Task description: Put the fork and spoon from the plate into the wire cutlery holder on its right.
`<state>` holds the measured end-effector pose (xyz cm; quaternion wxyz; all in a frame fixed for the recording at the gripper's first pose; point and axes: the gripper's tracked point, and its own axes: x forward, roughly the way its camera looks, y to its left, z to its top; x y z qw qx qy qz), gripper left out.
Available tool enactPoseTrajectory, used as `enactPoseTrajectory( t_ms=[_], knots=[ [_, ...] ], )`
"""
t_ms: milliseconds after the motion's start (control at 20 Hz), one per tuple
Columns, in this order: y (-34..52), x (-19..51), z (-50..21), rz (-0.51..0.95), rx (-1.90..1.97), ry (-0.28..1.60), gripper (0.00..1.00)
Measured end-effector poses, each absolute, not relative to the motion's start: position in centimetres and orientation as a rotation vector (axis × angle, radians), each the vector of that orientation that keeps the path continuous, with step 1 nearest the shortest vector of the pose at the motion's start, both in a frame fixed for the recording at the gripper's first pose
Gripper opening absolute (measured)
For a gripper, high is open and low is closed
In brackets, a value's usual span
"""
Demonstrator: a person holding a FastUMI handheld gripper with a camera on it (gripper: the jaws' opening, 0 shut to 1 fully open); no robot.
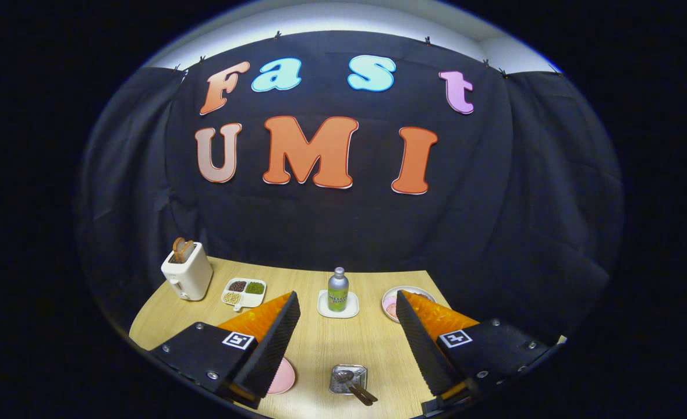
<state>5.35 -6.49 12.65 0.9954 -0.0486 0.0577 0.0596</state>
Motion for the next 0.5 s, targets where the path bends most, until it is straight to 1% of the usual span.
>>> enactPoseTrajectory(
  t_ms=[200,300,500],
  knots=[
    [-6.2,3.4,12.1,0.122,-0.028,0.092,0.99],
    [-7.0,3.0,12.0,0.092,-0.007,0.069,0.99],
    [-6.9,2.6,12.6,0.111,-0.008,0.052,0.99]
  ],
)
